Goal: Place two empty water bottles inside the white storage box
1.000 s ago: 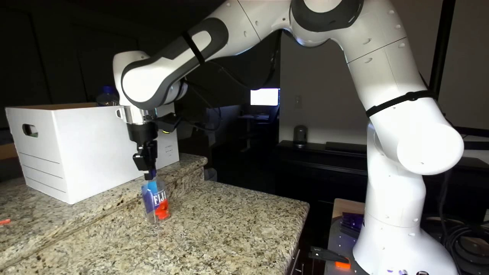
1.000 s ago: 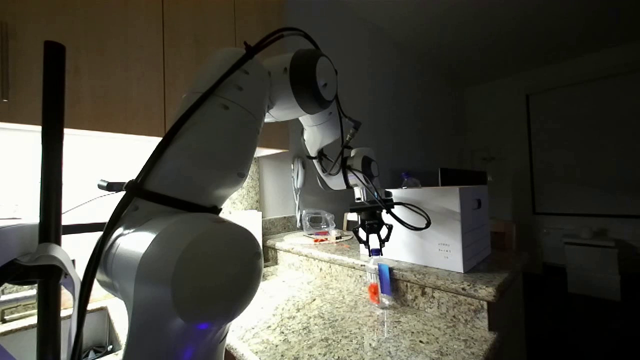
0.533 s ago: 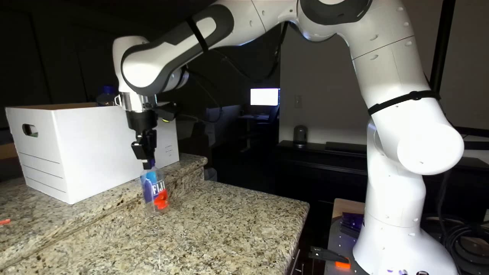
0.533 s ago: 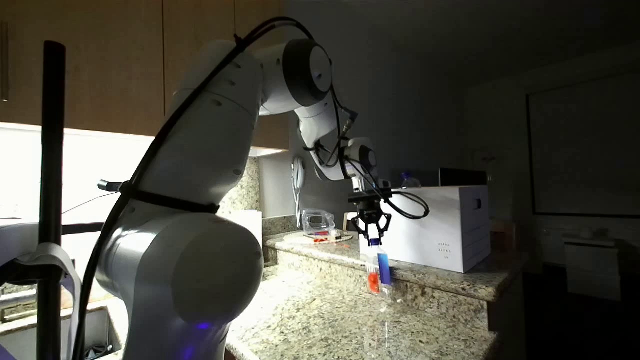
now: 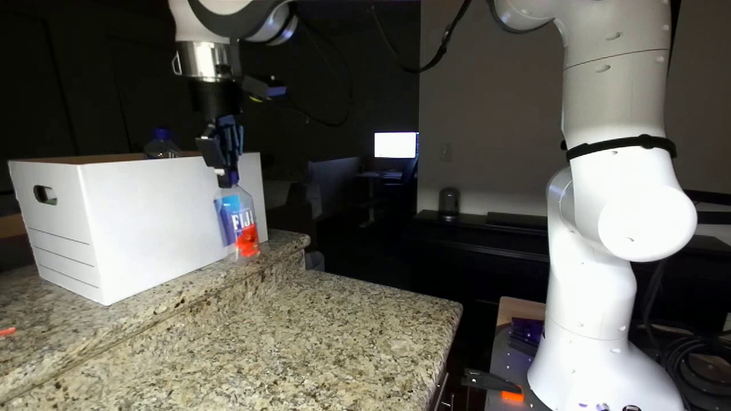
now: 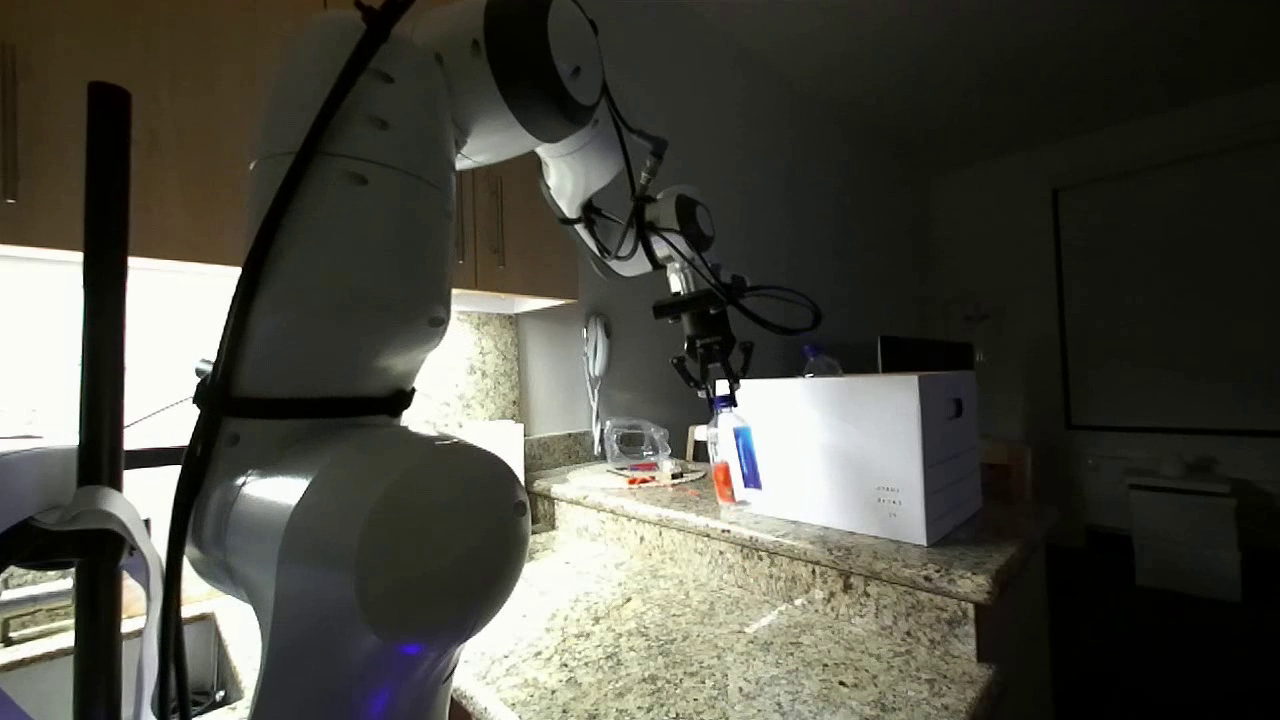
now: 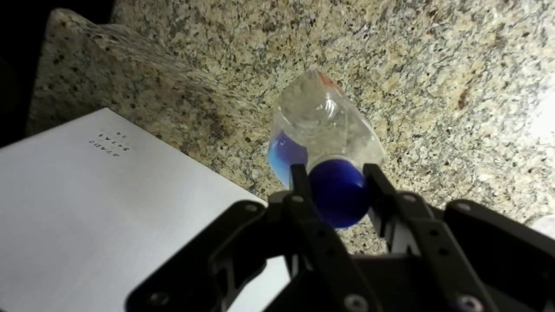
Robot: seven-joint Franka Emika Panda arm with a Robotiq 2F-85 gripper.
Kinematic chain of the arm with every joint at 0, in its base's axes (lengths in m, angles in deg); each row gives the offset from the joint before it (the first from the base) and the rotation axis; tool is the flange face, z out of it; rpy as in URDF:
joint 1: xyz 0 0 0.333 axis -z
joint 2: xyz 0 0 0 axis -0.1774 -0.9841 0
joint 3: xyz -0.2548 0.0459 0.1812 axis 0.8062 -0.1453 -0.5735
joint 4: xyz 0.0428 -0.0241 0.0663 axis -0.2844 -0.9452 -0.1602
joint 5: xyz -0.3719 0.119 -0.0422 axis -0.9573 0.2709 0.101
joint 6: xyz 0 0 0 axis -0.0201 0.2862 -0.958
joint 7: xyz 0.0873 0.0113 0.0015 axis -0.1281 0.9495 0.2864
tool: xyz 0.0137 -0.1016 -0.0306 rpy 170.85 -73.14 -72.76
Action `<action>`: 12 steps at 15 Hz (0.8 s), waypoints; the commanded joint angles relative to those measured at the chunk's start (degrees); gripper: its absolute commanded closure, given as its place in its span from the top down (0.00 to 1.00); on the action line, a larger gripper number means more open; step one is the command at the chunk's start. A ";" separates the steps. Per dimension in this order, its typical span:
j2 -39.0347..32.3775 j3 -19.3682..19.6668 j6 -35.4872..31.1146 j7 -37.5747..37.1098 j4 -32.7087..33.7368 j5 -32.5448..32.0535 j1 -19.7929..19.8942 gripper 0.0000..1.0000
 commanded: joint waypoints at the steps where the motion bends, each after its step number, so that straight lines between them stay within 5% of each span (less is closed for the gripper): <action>1: 6.73 -1.44 3.80 -6.54 -0.43 -3.80 -0.63 0.15; 12: 16.88 -3.55 -9.93 -23.02 1.20 -20.41 4.07 0.15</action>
